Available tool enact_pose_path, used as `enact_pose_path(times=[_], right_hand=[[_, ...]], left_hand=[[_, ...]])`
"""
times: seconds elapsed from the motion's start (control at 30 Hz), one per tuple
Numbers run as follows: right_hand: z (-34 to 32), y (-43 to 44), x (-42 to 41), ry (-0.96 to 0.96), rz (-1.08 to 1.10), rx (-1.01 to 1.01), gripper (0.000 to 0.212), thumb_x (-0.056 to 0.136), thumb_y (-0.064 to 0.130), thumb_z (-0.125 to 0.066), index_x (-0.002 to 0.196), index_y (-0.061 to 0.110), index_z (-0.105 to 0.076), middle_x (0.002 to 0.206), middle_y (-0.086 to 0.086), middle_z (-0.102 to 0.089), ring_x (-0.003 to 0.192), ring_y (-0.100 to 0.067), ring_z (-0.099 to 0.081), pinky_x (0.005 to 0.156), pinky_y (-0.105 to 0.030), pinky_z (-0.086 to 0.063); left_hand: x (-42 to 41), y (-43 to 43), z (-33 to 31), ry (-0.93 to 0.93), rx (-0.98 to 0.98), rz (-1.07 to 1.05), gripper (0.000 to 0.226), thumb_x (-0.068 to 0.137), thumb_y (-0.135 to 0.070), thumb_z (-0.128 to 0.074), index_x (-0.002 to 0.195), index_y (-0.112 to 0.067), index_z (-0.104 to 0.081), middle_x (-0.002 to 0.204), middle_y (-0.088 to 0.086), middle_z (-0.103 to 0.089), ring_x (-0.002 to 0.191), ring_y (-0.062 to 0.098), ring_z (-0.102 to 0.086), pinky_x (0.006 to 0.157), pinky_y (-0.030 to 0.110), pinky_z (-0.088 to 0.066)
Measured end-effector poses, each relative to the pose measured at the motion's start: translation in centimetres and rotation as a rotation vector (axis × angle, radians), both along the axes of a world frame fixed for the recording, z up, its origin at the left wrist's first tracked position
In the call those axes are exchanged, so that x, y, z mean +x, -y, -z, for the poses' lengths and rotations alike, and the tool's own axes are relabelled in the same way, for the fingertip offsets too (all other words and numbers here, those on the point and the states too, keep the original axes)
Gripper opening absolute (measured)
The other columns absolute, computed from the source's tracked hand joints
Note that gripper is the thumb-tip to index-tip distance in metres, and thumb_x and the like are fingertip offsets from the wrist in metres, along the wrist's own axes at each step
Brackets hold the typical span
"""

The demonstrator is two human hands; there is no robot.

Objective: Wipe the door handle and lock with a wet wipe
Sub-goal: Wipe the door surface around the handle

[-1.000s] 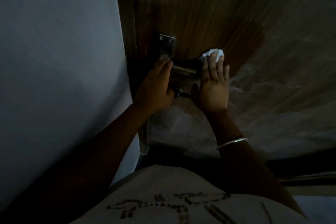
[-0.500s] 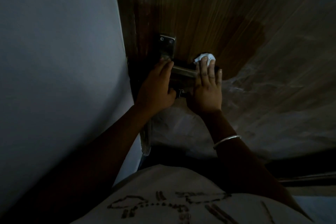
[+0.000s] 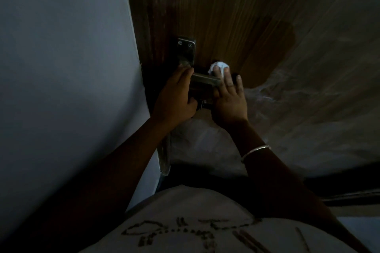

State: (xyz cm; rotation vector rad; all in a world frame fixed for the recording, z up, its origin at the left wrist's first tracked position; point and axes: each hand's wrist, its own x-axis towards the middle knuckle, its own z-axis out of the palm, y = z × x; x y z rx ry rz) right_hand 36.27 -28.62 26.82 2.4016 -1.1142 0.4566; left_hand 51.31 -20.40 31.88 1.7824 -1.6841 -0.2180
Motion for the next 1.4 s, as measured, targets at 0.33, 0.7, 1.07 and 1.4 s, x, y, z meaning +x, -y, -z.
enact_pose_path(times=[0.33,0.7,1.07,1.4], right_hand=[[1.5,-0.8,-2.9,0.108,0.249,0.060,0.083,0.073,0.023,-0.067,0.143,0.002,-0.028,0.151,-0.021,-0.024,0.139,-0.040,-0.021,0.110,-0.056,-0.011],[1.1,0.0,-1.0,0.027,0.003,-0.021,0.066,0.083,0.018,-0.062,0.141,0.011,-0.033,0.152,-0.008,-0.028,0.139,-0.032,-0.026,0.111,-0.056,-0.009],[-1.9,1.7,-4.1,0.386,-0.049,-0.085,0.021,0.075,0.000,-0.052,0.092,-0.005,-0.063,0.091,-0.025,-0.061,0.076,-0.038,-0.059,0.064,-0.035,-0.052],[-6.3,0.5,-0.3,0.992,-0.116,0.551,0.021,0.092,0.016,-0.054,0.107,0.007,-0.065,0.098,-0.007,-0.065,0.090,-0.017,-0.061,0.080,-0.030,-0.050]], left_hand=[[0.2,-0.1,-0.3,-0.022,0.010,0.012,0.071,0.081,-0.012,-0.060,0.142,-0.012,-0.024,0.153,0.010,-0.022,0.142,0.026,-0.019,0.108,0.023,-0.015],[0.1,-0.2,-0.2,-0.039,0.014,0.017,0.071,0.081,-0.011,-0.061,0.142,-0.011,-0.025,0.153,0.013,-0.022,0.142,0.028,-0.018,0.113,0.032,-0.018],[0.3,-0.2,0.2,-0.123,0.001,0.048,0.071,0.080,-0.007,-0.060,0.142,-0.010,-0.025,0.154,0.013,-0.019,0.143,0.026,-0.015,0.111,0.027,-0.015],[0.4,0.0,0.7,-0.137,-0.022,0.044,0.071,0.079,-0.009,-0.062,0.141,-0.010,-0.027,0.153,0.013,-0.021,0.143,0.025,-0.015,0.115,0.031,-0.017]])
